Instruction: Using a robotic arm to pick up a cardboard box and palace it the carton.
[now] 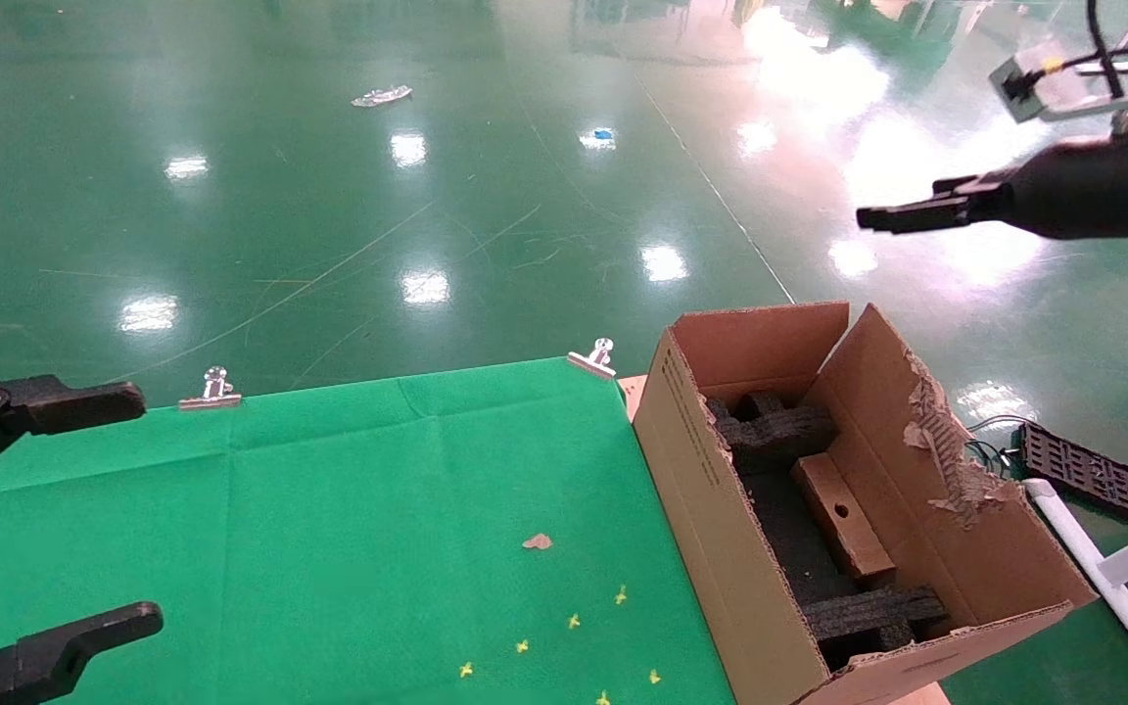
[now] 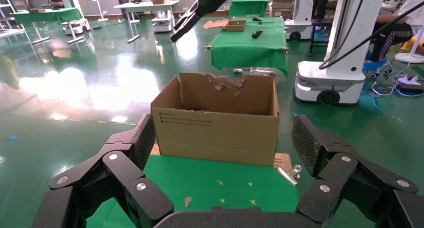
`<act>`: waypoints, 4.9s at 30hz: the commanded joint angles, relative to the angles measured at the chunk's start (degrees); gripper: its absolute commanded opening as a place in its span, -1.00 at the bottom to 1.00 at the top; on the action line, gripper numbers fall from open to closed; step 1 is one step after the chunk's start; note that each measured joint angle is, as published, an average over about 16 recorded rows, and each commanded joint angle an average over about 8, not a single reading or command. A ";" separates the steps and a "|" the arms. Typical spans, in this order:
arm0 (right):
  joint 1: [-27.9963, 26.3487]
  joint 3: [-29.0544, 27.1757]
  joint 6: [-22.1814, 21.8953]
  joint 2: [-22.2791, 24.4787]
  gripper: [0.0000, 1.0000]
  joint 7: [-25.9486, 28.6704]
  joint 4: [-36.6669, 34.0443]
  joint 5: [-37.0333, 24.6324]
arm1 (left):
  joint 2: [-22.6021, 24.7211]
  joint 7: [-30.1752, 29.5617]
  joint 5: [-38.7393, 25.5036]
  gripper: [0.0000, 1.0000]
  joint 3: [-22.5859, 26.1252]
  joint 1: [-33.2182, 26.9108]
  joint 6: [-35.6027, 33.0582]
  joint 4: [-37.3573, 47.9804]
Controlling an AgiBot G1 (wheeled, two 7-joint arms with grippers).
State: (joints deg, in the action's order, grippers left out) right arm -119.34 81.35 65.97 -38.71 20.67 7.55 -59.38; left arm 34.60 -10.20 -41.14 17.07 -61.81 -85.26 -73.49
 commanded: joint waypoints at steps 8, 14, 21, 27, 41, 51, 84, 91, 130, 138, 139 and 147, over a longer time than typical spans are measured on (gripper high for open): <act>4.87 -6.99 1.91 1.00 1.00 -1.75 6.71 2.72 | 0.00 0.02 0.02 1.00 0.02 -0.01 0.00 0.04; 10.82 -13.55 3.91 1.30 1.00 -2.67 13.38 4.39 | 0.00 0.03 0.03 1.00 0.04 -0.03 -0.01 0.05; 17.86 -21.31 6.28 1.66 1.00 -3.76 21.27 6.36 | -0.01 0.05 0.04 1.00 0.06 -0.03 0.00 0.05; 23.83 -27.89 8.29 1.96 1.00 -4.68 27.96 8.03 | -0.02 0.05 0.05 1.00 0.08 -0.04 0.01 0.05; 37.90 -43.41 13.03 2.68 1.00 -6.85 43.74 11.96 | -0.04 0.07 0.08 1.00 0.12 -0.05 0.02 0.05; 47.94 -54.49 16.41 3.19 1.00 -8.40 55.00 14.77 | -0.05 0.09 0.10 1.00 0.15 -0.05 0.04 0.05; 58.21 -65.81 19.86 3.74 1.00 -9.98 66.46 17.72 | -0.07 0.11 0.13 1.00 0.18 -0.05 0.08 0.07; 57.95 -65.52 19.76 3.72 1.00 -9.95 66.18 17.59 | -0.07 0.11 0.13 1.00 0.18 -0.05 0.07 0.07; 57.63 -65.14 19.64 3.69 1.00 -9.89 65.83 17.48 | -0.07 0.11 0.13 1.00 0.18 -0.05 0.06 0.07; 57.61 -65.13 19.64 3.69 1.00 -9.89 65.81 17.48 | -0.07 0.11 0.13 1.00 0.18 -0.05 0.06 0.07; 57.61 -65.13 19.64 3.69 1.00 -9.89 65.81 17.48 | -0.07 0.11 0.13 1.00 0.18 -0.05 0.06 0.07; 57.61 -65.13 19.64 3.69 1.00 -9.89 65.81 17.48 | -0.07 0.11 0.13 1.00 0.18 -0.05 0.06 0.07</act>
State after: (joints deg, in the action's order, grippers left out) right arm -61.74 16.22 85.62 -35.02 10.78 73.36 -41.91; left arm 34.53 -10.09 -41.01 17.25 -61.86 -85.19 -73.42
